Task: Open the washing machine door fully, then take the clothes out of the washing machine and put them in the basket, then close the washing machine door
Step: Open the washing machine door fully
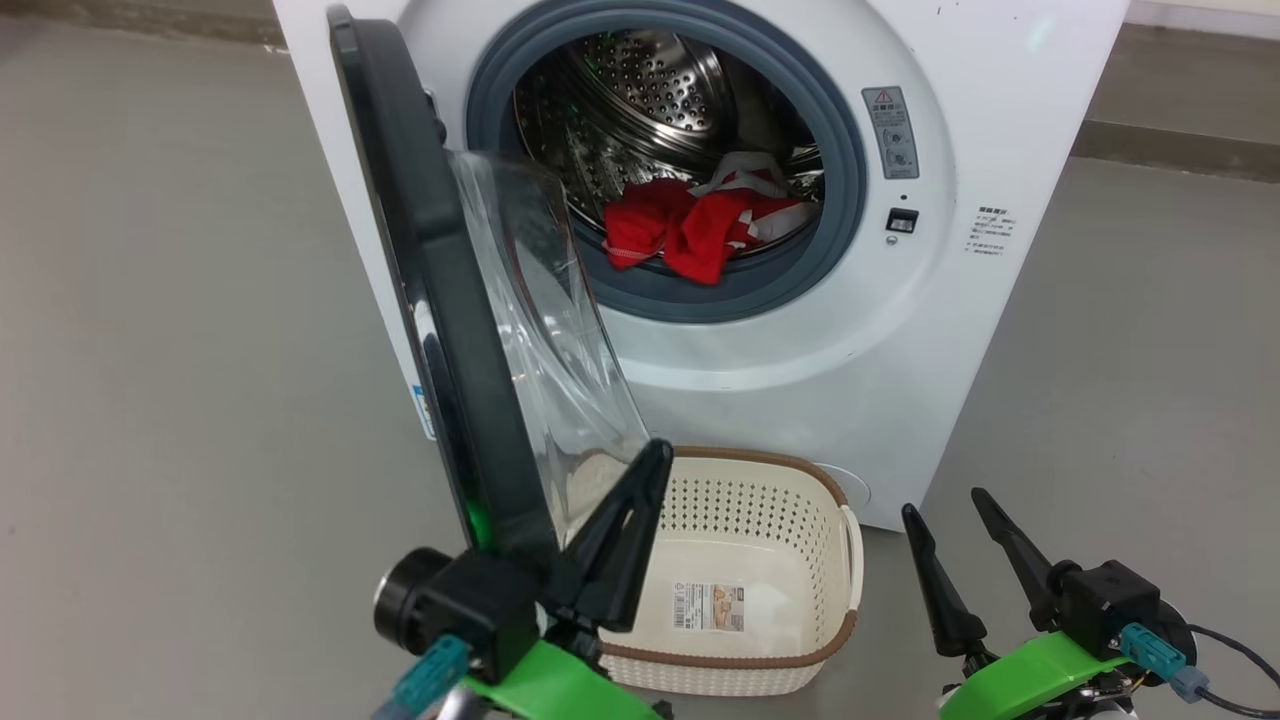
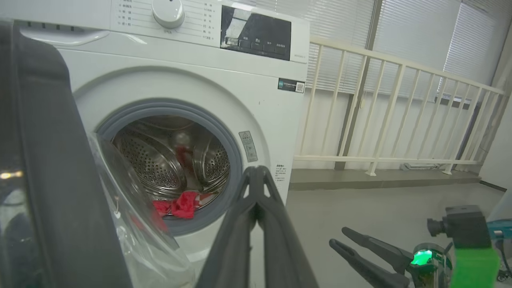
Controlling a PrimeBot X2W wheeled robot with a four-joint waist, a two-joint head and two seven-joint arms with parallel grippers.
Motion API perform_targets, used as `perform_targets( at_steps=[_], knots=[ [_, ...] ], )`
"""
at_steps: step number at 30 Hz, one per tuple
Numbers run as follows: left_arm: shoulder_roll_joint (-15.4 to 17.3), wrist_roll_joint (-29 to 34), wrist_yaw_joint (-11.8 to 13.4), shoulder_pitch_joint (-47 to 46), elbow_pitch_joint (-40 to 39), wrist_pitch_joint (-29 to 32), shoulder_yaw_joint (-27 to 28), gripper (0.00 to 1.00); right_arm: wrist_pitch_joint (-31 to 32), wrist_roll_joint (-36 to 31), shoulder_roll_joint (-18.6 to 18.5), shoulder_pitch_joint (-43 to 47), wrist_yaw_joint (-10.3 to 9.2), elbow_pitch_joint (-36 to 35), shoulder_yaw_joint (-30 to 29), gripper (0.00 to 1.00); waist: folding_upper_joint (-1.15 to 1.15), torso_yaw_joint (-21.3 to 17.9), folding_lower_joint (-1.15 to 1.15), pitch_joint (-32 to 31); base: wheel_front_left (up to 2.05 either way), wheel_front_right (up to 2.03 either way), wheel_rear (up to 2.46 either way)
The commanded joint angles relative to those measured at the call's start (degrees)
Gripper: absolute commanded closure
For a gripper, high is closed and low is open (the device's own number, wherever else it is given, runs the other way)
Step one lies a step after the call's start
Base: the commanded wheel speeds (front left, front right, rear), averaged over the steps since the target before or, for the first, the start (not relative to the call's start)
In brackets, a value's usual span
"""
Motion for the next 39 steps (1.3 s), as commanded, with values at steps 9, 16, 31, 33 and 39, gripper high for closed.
perform_targets(
  at_steps=[9, 16, 31, 33, 39],
  knots=[
    [1.11, -1.53, 2.65, 1.47, 3.73, 8.74, 0.81, 1.0, -0.37, 0.91, -0.03, -1.53, 0.28, -0.8, 1.52, 0.0, 0.0, -0.12, 0.0, 0.79, 0.0, 0.0, 0.0],
    [2.49, 0.2, 6.93, 2.2, 4.4, 10.43, 2.86, 1.0, -0.37, 0.88, -0.03, -1.31, 0.28, 0.18, 2.41, 0.0, 0.0, 0.26, 0.0, 0.86, 0.0, 0.0, 0.0],
    [4.38, -0.53, 10.02, 3.78, 4.3, 11.79, 5.73, 1.0, -0.37, -0.19, -0.03, -1.13, 0.28, 2.0, 1.54, 0.0, 0.0, 3.72, 0.0, 0.43, 0.0, 0.0, 0.0],
    [4.65, -0.51, 10.24, 3.85, 4.31, 11.66, 6.09, 1.0, -0.37, -0.21, -0.03, -1.12, 0.28, 2.11, 1.59, 0.0, 0.0, 4.04, 0.0, 0.47, 0.0, 0.0, 0.0],
    [5.85, -1.43, 11.25, 4.57, 4.35, 11.36, 8.37, 1.0, -0.37, 0.3, -0.03, -1.05, 0.28, 2.85, 1.65, 0.0, 0.0, 5.83, 0.0, 0.75, 0.0, 0.0, 0.0]
  ],
)
